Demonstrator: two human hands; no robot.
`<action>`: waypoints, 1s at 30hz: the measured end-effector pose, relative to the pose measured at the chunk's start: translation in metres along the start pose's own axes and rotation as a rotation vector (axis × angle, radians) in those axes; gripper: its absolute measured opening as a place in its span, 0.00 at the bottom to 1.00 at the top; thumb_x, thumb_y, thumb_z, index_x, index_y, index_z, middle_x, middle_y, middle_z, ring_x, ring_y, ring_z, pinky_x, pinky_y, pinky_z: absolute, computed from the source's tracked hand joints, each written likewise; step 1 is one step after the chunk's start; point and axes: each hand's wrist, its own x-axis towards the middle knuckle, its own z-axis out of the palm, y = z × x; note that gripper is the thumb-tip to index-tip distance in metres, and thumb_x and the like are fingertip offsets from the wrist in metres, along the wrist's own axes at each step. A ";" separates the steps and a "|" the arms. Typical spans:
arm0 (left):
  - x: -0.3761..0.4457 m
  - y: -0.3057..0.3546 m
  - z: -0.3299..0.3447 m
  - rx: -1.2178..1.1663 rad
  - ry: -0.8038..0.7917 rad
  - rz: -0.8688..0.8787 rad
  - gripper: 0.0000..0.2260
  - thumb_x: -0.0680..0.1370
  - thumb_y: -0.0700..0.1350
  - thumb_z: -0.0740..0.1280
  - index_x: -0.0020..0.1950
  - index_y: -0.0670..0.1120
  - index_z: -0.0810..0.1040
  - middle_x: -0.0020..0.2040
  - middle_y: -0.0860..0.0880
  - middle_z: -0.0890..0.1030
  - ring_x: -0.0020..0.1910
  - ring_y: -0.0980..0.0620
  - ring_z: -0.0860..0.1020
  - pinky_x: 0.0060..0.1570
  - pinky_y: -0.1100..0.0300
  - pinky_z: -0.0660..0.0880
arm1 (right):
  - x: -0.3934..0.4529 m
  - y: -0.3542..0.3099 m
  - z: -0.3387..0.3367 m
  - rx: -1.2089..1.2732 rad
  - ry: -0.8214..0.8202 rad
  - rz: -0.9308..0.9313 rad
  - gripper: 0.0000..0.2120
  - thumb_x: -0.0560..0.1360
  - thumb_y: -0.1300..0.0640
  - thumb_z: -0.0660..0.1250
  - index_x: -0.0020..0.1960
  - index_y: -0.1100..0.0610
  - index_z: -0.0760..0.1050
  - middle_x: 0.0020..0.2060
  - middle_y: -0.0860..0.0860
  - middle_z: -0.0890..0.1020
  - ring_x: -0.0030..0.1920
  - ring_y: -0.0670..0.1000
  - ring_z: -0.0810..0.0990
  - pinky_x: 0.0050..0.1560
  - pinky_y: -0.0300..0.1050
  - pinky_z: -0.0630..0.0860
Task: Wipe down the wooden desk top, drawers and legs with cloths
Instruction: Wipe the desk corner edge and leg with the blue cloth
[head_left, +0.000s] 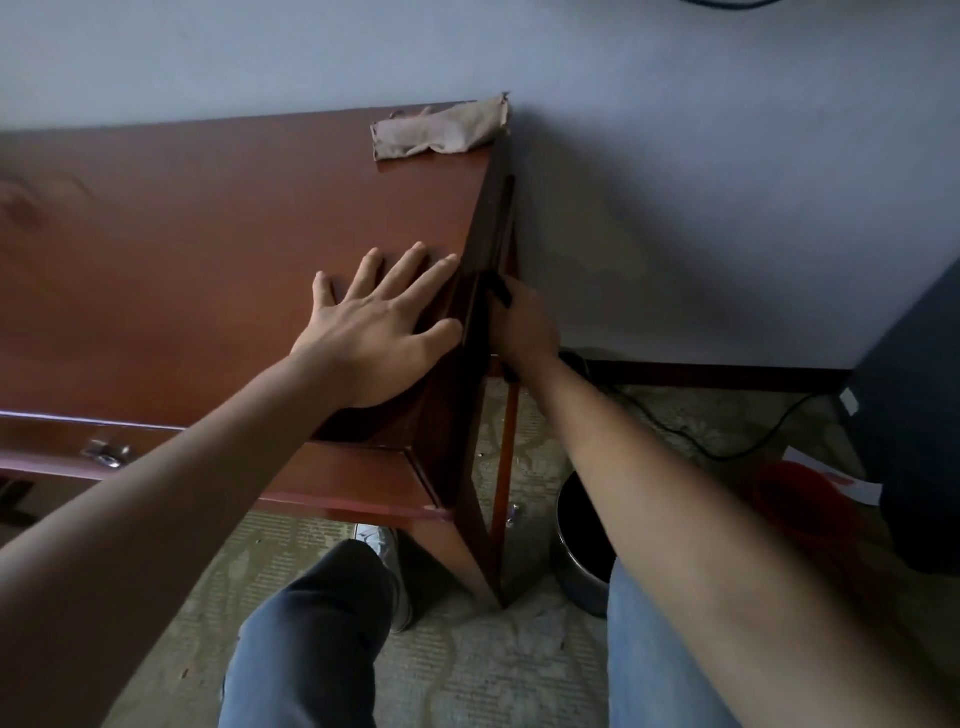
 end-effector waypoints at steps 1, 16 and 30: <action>0.000 0.000 0.000 -0.002 0.001 0.003 0.34 0.75 0.70 0.45 0.81 0.69 0.41 0.84 0.60 0.40 0.83 0.50 0.38 0.77 0.32 0.38 | 0.008 0.000 -0.002 -0.035 -0.034 0.018 0.20 0.77 0.45 0.58 0.64 0.46 0.79 0.52 0.52 0.86 0.53 0.56 0.84 0.52 0.56 0.81; -0.004 0.001 -0.001 0.016 -0.015 0.013 0.39 0.70 0.72 0.40 0.81 0.67 0.38 0.84 0.58 0.38 0.83 0.48 0.37 0.76 0.31 0.38 | -0.101 -0.003 -0.032 -0.477 -0.151 -0.203 0.22 0.83 0.48 0.61 0.76 0.38 0.66 0.63 0.52 0.77 0.60 0.58 0.80 0.47 0.48 0.71; -0.010 -0.001 0.001 0.009 -0.002 0.024 0.37 0.71 0.72 0.41 0.79 0.69 0.31 0.82 0.61 0.33 0.81 0.51 0.31 0.78 0.35 0.36 | 0.109 0.024 -0.016 -0.768 -0.300 -0.145 0.33 0.80 0.54 0.64 0.82 0.44 0.55 0.66 0.62 0.77 0.62 0.64 0.80 0.57 0.56 0.78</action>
